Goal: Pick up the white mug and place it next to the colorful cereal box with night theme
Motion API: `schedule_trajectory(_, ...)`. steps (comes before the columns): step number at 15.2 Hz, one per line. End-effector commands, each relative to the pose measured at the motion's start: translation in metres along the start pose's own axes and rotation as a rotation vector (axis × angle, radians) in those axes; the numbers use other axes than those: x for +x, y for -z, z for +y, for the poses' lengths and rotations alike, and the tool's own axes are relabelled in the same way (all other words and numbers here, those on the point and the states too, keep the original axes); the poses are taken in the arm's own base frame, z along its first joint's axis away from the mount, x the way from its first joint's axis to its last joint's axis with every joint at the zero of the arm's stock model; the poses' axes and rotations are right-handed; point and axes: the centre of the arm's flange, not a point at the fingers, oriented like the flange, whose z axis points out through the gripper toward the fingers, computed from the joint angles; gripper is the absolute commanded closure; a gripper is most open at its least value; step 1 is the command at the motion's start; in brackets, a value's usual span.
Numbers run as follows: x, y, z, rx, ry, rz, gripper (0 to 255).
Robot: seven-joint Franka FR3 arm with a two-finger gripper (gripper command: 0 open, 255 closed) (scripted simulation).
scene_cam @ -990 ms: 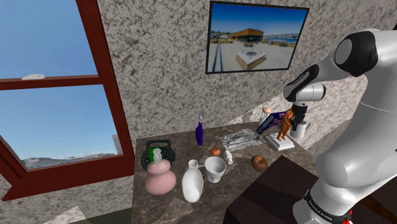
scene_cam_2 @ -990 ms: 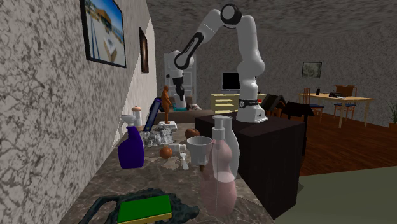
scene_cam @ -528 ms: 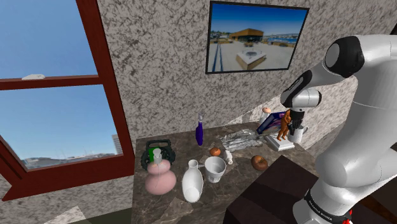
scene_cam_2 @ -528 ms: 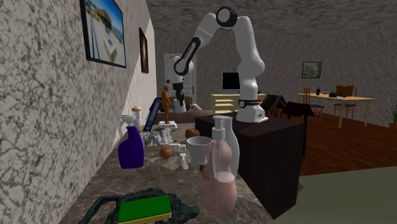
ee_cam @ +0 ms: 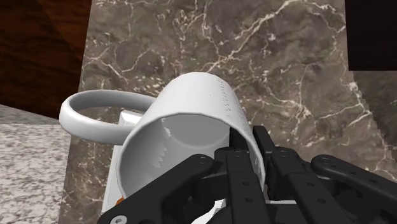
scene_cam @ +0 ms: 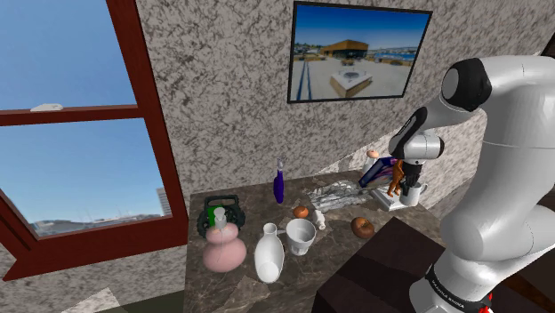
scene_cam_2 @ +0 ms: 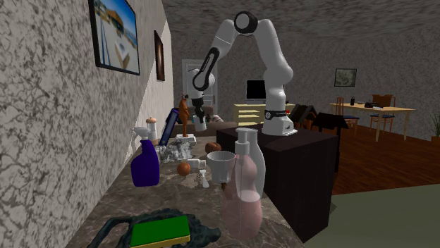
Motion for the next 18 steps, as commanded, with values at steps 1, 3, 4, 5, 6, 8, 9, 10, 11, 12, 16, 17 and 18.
schedule_trajectory(1,0.002,-0.011,0.0,0.0,0.0,0.001,255)
schedule_trajectory(3,0.004,-0.021,0.0,0.0,0.0,0.001,255)
schedule_trajectory(4,0.005,-0.026,0.0,0.0,0.0,0.001,255)
schedule_trajectory(5,0.006,-0.031,0.0,0.0,0.0,0.001,255)
schedule_trajectory(6,0.007,-0.037,-0.001,0.0,0.0,0.001,255)
schedule_trajectory(8,0.009,-0.047,-0.001,0.0,0.0,0.001,255)
schedule_trajectory(9,0.01,-0.052,-0.001,0.0,0.0,0.001,255)
schedule_trajectory(10,0.01,-0.057,-0.001,0.0,0.0,0.001,255)
schedule_trajectory(11,0.011,-0.063,-0.001,0.0,0.0,0.001,255)
schedule_trajectory(12,0.012,-0.068,-0.001,0.0,0.0,0.001,255)
schedule_trajectory(16,0.014,-0.079,-0.002,0.0,0.0,0.001,255)
schedule_trajectory(17,0.014,-0.079,-0.002,0.0,0.0,0.001,255)
schedule_trajectory(18,0.014,-0.079,-0.002,0.0,0.0,0.001,255)
